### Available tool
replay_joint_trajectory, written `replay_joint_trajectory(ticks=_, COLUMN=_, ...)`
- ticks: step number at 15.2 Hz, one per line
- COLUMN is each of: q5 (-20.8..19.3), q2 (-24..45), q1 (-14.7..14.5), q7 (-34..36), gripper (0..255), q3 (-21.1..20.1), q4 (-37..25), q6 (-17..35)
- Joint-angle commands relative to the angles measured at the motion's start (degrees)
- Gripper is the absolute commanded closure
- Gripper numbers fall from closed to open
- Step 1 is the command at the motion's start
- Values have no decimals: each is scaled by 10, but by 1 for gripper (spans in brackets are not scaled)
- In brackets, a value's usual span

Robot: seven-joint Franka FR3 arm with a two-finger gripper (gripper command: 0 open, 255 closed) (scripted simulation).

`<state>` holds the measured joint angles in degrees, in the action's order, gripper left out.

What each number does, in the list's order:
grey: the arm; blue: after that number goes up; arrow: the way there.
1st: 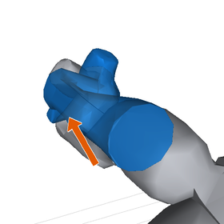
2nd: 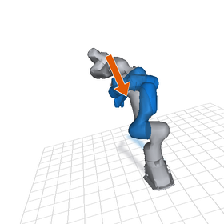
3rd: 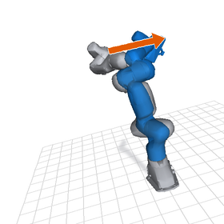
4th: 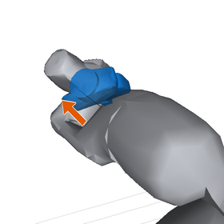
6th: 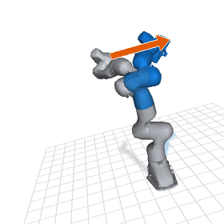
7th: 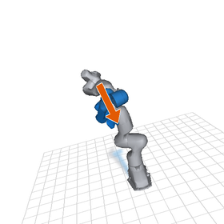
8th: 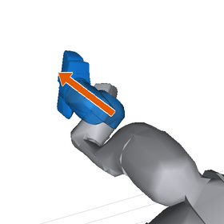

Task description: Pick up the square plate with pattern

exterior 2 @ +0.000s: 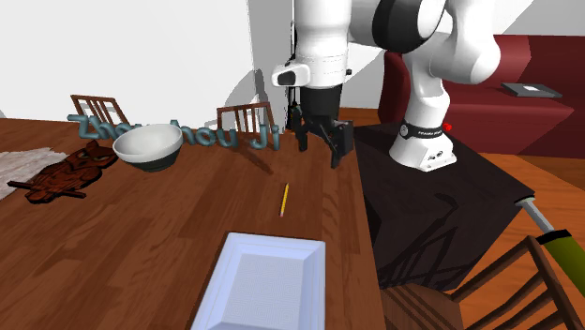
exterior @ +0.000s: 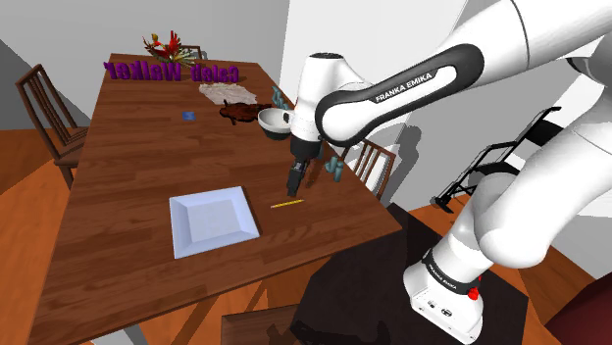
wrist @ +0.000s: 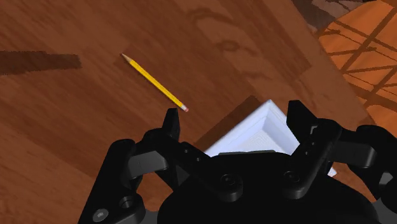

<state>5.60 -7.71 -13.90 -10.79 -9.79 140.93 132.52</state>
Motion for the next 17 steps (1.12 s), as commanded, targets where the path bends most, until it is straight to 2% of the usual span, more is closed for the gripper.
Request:
replay_joint_trajectory(ticks=1, q5=-7, q2=33, q1=-9, q7=-1, gripper=0, q3=-12, q4=-4, q6=33)
replay_joint_trajectory(ticks=10, q5=-91, q2=220, q1=-53, q7=20, gripper=0, q3=-37, q4=-87, q6=143)
replay_joint_trajectory(ticks=17, q5=-114, q2=272, q1=-64, q7=33, gripper=0, q3=-26, q4=-94, q6=187)
